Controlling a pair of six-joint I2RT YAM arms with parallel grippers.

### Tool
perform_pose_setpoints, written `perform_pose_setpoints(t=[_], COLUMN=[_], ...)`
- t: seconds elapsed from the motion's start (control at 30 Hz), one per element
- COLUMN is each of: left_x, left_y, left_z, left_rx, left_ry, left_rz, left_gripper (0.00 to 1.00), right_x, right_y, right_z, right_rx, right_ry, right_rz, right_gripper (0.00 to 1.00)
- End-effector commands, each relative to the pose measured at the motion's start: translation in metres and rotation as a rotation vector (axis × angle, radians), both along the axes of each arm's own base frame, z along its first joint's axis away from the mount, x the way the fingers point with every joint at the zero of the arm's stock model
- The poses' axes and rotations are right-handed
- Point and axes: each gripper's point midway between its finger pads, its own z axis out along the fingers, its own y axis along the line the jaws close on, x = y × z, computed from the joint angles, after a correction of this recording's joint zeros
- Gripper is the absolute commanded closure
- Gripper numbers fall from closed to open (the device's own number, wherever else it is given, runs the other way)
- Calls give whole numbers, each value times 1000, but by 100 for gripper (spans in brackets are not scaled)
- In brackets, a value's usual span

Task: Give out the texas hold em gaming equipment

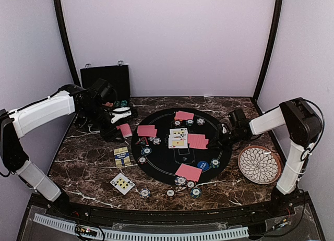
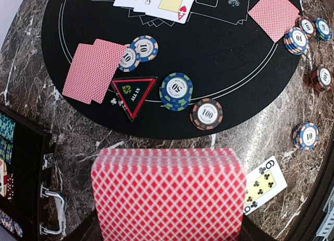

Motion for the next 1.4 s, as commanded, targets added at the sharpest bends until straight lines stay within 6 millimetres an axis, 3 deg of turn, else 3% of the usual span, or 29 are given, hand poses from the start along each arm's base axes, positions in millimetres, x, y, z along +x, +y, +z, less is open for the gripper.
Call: perform_pose_setpoints(t=[0.0, 0.17, 0.27, 0.53, 0.7, 1.0, 1.23, 1.37], left_x=[-3, -5, -4, -4, -12, -25, -33, -34], left_y=[7, 15, 19, 33, 48, 92, 128, 130], left_z=[14, 8, 6, -3, -17, -62, -105, -126], left_rx=[-36, -28, -27, -20, -15, 41, 127, 148], left_ry=[-44, -39, -42, -31, -34, -10, -61, -40], left_rz=[22, 36, 43, 66, 80, 144, 133, 113], left_gripper=[100, 100, 100, 100, 100, 100, 100, 100], right_x=[-8, -7, -5, -5, 4, 9, 0, -3], right_y=[-4, -8, -8, -7, -21, -20, -16, -17], right_z=[-7, -3, 2, 5, 29, 84, 86, 86], right_rx=[-73, -115, -122, -188, -295, -273, -249, -235], right_ry=[2, -8, -21, -21, -93, -213, -210, -209], right_rz=[9, -1, -2, 30, 24, -33, -40, -46], right_gripper=[99, 87, 74, 63, 47, 34, 33, 32])
